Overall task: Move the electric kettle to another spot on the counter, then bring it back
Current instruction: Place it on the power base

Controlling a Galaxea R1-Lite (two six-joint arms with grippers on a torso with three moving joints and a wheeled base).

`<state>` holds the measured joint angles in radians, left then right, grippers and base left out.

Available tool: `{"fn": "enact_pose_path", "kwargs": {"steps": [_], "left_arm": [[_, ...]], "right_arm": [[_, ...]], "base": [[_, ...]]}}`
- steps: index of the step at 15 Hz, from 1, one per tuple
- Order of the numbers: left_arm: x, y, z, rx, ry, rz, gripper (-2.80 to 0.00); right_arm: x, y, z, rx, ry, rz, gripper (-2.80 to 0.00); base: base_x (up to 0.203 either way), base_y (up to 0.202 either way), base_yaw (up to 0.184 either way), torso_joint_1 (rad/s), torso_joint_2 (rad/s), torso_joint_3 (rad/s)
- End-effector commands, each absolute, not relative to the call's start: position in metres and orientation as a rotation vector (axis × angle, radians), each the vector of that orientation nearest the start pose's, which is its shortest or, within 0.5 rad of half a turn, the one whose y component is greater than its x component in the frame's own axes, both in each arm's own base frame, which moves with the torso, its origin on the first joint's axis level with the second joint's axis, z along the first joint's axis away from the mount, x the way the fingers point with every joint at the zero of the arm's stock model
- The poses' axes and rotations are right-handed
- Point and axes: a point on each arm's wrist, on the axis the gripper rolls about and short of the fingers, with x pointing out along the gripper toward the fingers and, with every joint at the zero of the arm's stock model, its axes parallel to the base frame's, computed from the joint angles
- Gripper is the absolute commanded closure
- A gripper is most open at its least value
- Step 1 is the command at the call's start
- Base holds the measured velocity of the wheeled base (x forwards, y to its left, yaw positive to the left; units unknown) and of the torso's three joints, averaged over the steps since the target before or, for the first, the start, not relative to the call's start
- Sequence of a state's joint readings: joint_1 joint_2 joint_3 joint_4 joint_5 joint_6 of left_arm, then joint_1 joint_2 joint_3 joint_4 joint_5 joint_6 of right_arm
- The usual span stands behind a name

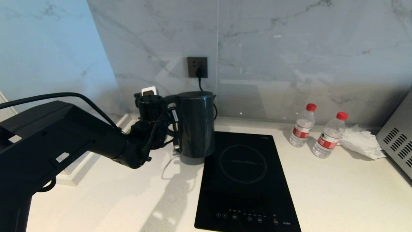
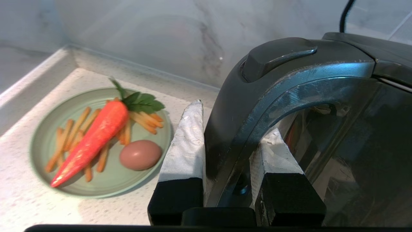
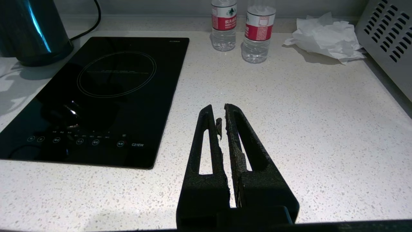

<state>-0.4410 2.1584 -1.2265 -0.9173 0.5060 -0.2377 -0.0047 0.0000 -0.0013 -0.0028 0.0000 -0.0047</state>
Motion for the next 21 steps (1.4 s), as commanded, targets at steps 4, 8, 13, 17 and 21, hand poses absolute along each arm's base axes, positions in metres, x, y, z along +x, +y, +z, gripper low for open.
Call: {"fn": "enact_pose_path", "kwargs": {"steps": [4, 8, 13, 17, 21], "left_arm": [[0.407, -0.183, 0.155, -0.241, -0.008, 0.063, 0.00], [0.416, -0.186, 0.150, -0.244, -0.016, 0.082, 0.00], [0.428, -0.189, 0.153, -0.259, -0.045, 0.085, 0.00], [0.435, -0.191, 0.155, -0.265, -0.057, 0.086, 0.00], [0.445, -0.188, 0.153, -0.263, -0.055, 0.101, 0.00]], "right_arm": [[-0.023, 0.000, 0.076, -0.005, -0.004, -0.005, 0.00], [-0.023, 0.000, 0.076, -0.005, -0.003, -0.005, 0.00], [-0.023, 0.000, 0.076, -0.005, -0.005, -0.005, 0.00], [-0.023, 0.000, 0.076, -0.005, -0.005, -0.005, 0.00], [-0.023, 0.000, 0.076, -0.005, -0.005, -0.005, 0.00]], "base": [[0.000, 0.000, 0.000, 0.000, 0.00, 0.000], [0.000, 0.000, 0.000, 0.000, 0.00, 0.000], [0.000, 0.000, 0.000, 0.000, 0.00, 0.000], [0.000, 0.000, 0.000, 0.000, 0.00, 0.000], [0.000, 0.000, 0.000, 0.000, 0.00, 0.000]]}}
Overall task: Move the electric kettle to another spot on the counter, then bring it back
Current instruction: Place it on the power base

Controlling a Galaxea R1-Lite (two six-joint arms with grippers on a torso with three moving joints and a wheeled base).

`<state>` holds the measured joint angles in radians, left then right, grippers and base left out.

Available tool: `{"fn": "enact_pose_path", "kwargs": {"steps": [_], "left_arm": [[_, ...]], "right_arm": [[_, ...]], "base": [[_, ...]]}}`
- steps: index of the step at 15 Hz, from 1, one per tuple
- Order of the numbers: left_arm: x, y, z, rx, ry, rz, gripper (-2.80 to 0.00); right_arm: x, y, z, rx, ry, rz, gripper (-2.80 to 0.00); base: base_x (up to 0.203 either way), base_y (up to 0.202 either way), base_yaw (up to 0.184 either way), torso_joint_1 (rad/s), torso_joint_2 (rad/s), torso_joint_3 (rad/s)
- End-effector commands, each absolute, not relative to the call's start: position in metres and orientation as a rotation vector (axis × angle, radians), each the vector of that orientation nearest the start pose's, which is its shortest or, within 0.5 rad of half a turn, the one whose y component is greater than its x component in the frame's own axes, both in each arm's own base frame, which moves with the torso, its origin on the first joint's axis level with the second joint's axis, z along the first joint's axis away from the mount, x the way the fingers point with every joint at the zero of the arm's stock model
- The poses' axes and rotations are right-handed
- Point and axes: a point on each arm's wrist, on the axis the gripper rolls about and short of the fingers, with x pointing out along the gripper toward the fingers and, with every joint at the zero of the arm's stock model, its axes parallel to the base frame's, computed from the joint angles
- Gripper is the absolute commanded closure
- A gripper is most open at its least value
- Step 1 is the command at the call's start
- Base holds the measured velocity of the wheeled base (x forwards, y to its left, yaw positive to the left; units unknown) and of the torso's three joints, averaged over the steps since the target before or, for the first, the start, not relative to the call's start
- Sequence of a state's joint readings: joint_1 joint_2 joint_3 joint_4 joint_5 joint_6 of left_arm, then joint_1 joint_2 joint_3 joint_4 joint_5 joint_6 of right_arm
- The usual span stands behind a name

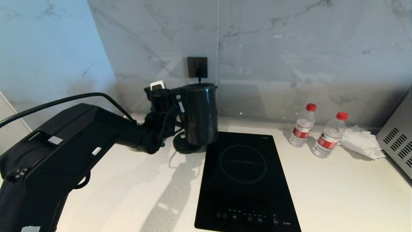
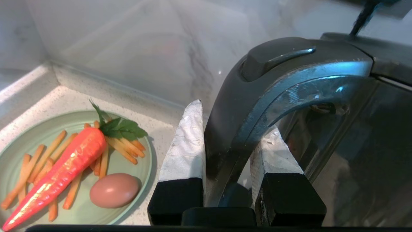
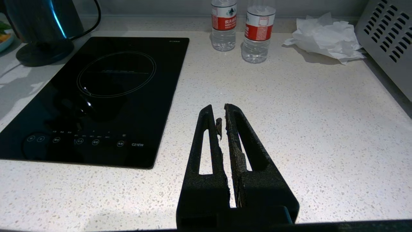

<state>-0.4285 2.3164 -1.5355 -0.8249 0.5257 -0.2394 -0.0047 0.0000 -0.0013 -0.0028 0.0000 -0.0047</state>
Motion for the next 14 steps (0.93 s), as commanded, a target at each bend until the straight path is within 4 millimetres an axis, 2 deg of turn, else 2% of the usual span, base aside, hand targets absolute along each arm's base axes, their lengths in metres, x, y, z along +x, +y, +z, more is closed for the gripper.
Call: {"fn": "enact_pose_path", "kwargs": {"steps": [1, 10, 14], "left_arm": [[0.449, -0.185, 0.152, -0.264, -0.059, 0.108, 0.00], [0.466, -0.182, 0.152, -0.267, -0.072, 0.126, 0.00], [0.474, -0.177, 0.141, -0.258, -0.060, 0.144, 0.00]], "right_arm": [[-0.023, 0.000, 0.076, -0.005, -0.005, -0.005, 0.00], [-0.023, 0.000, 0.076, -0.006, -0.005, -0.003, 0.00], [-0.023, 0.000, 0.076, -0.005, -0.004, -0.005, 0.00]], "base": [[0.000, 0.000, 0.000, 0.000, 0.00, 0.000], [0.000, 0.000, 0.000, 0.000, 0.00, 0.000], [0.000, 0.000, 0.000, 0.000, 0.00, 0.000]]}}
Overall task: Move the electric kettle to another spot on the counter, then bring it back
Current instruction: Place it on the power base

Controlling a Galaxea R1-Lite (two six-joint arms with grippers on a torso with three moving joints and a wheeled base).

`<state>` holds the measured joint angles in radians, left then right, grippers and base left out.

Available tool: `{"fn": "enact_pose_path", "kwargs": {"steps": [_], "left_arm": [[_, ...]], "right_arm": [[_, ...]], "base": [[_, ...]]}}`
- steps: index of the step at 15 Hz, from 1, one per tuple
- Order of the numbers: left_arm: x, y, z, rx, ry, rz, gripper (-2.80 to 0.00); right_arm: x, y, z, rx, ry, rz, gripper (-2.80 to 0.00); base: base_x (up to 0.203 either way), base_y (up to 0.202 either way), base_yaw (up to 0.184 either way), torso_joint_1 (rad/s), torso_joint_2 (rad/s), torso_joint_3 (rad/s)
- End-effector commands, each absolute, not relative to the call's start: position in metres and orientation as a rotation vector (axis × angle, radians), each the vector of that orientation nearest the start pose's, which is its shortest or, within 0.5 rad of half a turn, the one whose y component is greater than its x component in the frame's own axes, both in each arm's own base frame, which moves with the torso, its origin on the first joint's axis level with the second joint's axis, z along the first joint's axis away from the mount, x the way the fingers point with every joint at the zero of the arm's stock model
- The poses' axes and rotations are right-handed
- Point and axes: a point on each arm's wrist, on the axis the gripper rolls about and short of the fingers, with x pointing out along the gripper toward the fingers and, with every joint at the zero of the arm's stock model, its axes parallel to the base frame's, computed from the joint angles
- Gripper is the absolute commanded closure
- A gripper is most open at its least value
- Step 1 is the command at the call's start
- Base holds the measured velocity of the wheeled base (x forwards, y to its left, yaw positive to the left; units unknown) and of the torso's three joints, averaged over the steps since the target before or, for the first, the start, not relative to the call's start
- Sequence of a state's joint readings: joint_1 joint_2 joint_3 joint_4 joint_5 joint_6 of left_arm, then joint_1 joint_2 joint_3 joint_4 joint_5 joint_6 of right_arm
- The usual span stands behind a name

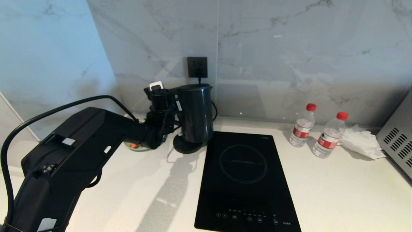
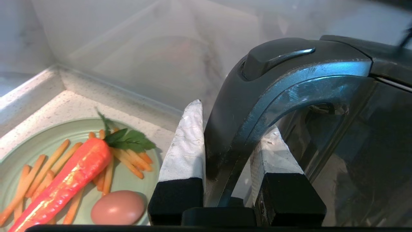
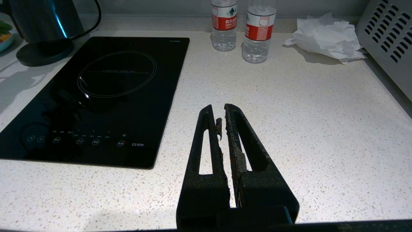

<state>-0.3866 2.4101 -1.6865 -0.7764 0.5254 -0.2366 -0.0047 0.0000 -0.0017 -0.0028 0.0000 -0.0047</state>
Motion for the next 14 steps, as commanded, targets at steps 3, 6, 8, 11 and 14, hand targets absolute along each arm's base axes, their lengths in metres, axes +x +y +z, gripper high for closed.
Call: {"fn": "enact_pose_path", "kwargs": {"steps": [3, 6, 8, 11, 14], "left_arm": [[0.479, -0.169, 0.139, -0.256, -0.064, 0.152, 0.00], [0.486, -0.164, 0.142, -0.259, -0.071, 0.165, 0.00], [0.490, -0.158, 0.143, -0.260, -0.078, 0.175, 0.00], [0.492, -0.152, 0.138, -0.256, -0.069, 0.190, 0.00], [0.492, -0.152, 0.138, -0.255, -0.068, 0.192, 0.00]], "right_arm": [[-0.023, 0.000, 0.076, -0.005, -0.005, -0.005, 0.00], [-0.023, 0.000, 0.076, -0.006, -0.004, -0.005, 0.00], [-0.023, 0.000, 0.076, -0.006, -0.005, -0.005, 0.00], [-0.023, 0.000, 0.076, -0.005, -0.005, -0.005, 0.00], [-0.023, 0.000, 0.076, -0.005, -0.005, -0.005, 0.00]], "base": [[0.000, 0.000, 0.000, 0.000, 0.00, 0.000], [0.000, 0.000, 0.000, 0.000, 0.00, 0.000], [0.000, 0.000, 0.000, 0.000, 0.00, 0.000], [0.000, 0.000, 0.000, 0.000, 0.00, 0.000], [0.000, 0.000, 0.000, 0.000, 0.00, 0.000]]}}
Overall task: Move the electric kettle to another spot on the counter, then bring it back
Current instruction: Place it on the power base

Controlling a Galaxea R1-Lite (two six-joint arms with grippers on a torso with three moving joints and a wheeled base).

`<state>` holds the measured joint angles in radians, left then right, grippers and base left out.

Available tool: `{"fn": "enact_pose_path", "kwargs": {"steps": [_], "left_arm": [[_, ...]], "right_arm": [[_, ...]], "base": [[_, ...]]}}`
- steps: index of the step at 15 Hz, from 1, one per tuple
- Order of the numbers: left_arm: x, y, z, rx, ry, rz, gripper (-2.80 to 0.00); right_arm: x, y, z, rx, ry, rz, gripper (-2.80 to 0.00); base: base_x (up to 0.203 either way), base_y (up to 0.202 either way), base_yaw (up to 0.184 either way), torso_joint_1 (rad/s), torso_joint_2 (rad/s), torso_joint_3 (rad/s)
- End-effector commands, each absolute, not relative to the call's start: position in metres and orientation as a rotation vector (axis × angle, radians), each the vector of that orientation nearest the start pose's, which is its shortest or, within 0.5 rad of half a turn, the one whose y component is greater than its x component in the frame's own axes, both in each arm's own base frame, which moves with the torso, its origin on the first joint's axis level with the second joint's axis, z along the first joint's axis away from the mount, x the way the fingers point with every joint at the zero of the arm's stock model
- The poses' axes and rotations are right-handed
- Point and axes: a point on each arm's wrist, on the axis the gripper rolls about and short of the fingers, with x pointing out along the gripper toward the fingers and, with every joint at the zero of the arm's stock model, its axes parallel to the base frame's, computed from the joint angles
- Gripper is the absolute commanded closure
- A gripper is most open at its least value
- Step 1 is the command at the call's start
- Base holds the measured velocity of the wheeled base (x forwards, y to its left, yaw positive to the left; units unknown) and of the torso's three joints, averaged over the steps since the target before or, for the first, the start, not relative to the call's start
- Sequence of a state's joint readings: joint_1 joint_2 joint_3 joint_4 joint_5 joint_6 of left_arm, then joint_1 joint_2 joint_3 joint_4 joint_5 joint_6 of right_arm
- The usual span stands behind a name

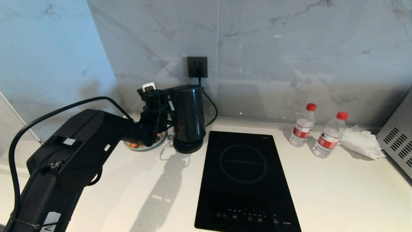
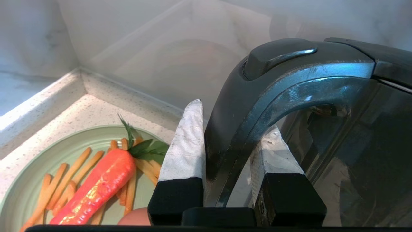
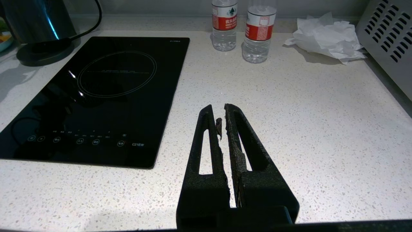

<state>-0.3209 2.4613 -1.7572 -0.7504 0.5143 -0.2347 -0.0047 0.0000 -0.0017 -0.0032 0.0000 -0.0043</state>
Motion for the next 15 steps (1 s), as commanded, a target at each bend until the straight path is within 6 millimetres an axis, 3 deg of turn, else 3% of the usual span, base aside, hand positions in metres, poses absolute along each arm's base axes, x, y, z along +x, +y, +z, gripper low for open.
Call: {"fn": "enact_pose_path", "kwargs": {"steps": [1, 9, 15], "left_arm": [[0.492, -0.151, 0.138, -0.257, -0.068, 0.193, 0.00], [0.484, -0.142, 0.129, -0.243, -0.035, 0.205, 0.00], [0.477, -0.137, 0.143, -0.250, -0.049, 0.200, 0.00]], "right_arm": [[-0.023, 0.000, 0.076, -0.005, -0.005, -0.005, 0.00], [-0.023, 0.000, 0.076, -0.006, -0.005, -0.005, 0.00], [-0.023, 0.000, 0.076, -0.005, -0.005, -0.005, 0.00]], "base": [[0.000, 0.000, 0.000, 0.000, 0.00, 0.000], [0.000, 0.000, 0.000, 0.000, 0.00, 0.000], [0.000, 0.000, 0.000, 0.000, 0.00, 0.000]]}}
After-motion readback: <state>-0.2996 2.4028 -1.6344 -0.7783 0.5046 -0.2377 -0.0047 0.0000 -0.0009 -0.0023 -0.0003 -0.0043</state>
